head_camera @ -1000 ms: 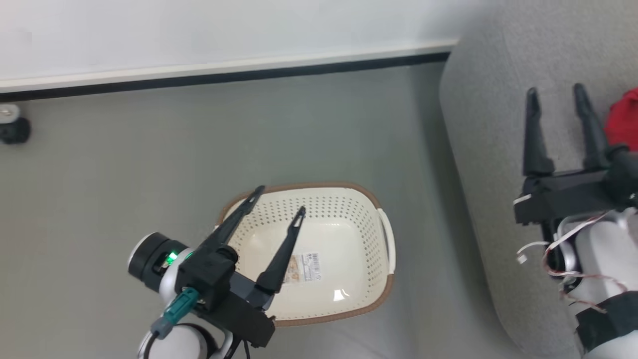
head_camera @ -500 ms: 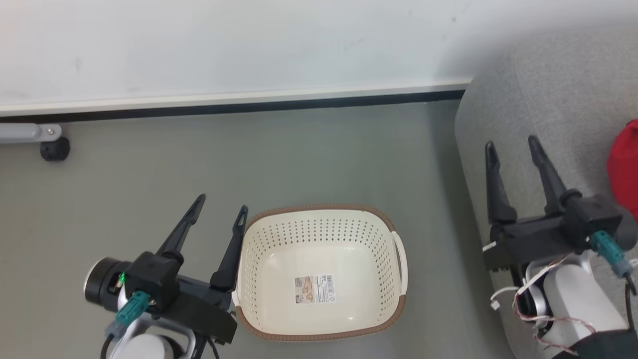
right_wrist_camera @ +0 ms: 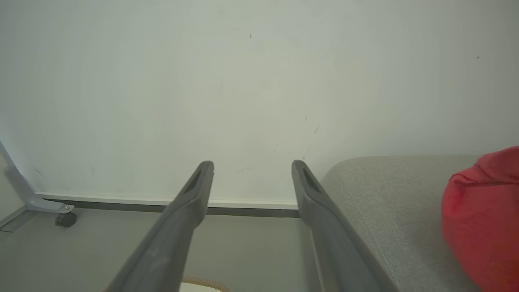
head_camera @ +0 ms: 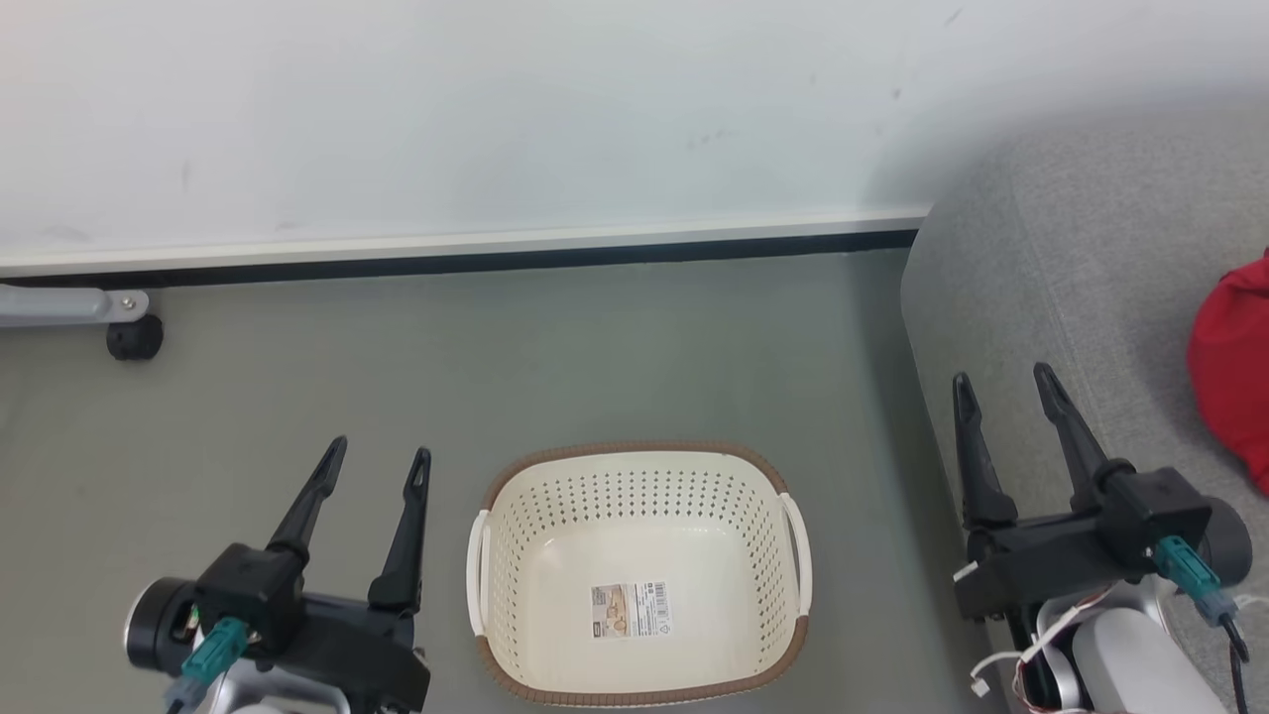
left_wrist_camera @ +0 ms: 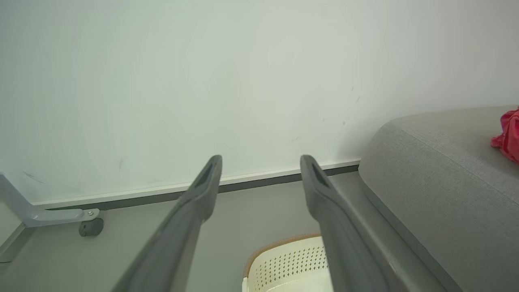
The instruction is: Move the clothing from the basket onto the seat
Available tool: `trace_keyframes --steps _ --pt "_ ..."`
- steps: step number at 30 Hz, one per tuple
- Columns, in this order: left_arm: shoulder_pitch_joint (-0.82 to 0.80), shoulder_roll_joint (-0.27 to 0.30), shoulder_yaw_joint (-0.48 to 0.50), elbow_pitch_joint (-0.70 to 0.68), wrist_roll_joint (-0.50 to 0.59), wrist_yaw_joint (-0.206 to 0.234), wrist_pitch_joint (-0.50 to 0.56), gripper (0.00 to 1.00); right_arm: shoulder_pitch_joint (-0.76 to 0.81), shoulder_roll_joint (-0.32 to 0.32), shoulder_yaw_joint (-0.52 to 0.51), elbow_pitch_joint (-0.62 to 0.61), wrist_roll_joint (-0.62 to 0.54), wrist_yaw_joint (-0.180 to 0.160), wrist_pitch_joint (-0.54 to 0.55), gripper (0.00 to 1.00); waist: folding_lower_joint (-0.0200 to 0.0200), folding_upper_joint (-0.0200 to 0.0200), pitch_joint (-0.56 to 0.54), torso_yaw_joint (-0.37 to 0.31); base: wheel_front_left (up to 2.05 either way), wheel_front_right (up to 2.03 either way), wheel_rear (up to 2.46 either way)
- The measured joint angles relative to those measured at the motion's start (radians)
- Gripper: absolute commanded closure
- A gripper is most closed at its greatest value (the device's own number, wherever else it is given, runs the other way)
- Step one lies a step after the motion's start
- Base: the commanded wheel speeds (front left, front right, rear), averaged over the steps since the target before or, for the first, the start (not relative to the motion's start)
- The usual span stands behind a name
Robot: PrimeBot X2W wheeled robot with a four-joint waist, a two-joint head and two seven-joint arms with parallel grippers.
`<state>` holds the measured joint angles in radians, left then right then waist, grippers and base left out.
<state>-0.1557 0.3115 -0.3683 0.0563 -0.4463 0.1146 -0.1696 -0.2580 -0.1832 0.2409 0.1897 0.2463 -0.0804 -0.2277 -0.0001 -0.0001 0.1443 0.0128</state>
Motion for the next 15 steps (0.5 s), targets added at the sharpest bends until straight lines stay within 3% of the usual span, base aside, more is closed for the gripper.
trace_keyframes --steps 15 --pt "0.055 -0.017 0.07 0.007 -0.003 0.009 -0.008 0.0 0.07 -0.002 -0.021 -0.056 0.001 -0.016 0.025 0.0 0.0 0.0002 -0.024 -0.006 0.0 0.0 0.0"
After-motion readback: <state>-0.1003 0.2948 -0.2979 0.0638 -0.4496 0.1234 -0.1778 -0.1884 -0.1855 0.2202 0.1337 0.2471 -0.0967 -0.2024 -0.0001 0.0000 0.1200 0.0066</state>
